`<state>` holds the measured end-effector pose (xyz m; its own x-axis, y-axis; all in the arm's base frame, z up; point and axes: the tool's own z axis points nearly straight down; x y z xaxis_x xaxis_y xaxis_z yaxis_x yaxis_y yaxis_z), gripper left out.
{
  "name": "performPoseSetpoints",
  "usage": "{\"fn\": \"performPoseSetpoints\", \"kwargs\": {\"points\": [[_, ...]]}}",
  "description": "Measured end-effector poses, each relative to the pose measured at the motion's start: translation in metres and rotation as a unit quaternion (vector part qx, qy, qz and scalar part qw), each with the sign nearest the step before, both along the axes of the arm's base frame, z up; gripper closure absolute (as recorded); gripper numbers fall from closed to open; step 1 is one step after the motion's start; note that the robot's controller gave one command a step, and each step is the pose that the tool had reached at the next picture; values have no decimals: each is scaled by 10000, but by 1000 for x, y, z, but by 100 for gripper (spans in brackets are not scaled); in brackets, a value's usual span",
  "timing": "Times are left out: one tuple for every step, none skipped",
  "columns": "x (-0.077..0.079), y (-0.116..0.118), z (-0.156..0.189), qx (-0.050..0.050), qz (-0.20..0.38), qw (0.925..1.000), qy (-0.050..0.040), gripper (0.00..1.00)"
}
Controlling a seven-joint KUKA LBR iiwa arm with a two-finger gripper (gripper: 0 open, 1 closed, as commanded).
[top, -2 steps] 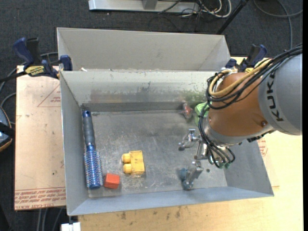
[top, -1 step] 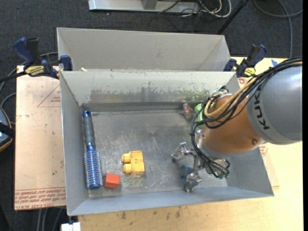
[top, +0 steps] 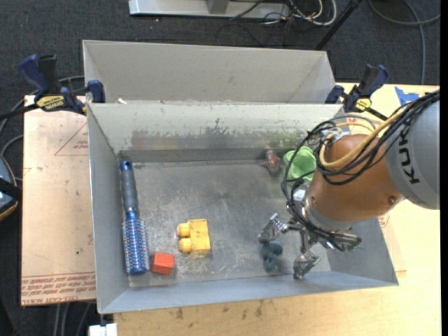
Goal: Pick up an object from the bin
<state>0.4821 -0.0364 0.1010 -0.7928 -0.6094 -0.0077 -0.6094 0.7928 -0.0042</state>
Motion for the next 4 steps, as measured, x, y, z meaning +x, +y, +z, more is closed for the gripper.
{"fn": "performPoseSetpoints", "kwargs": {"points": [[-1, 14, 0, -6, 608, 9982, 4, 0], [6, 19, -26, -11, 1694, 9855, -59, 0], [3, 27, -26, -24, 2761, 9611, -41, 0], [2, 25, -26, -36, 2762, 9611, 2, 100]]}}
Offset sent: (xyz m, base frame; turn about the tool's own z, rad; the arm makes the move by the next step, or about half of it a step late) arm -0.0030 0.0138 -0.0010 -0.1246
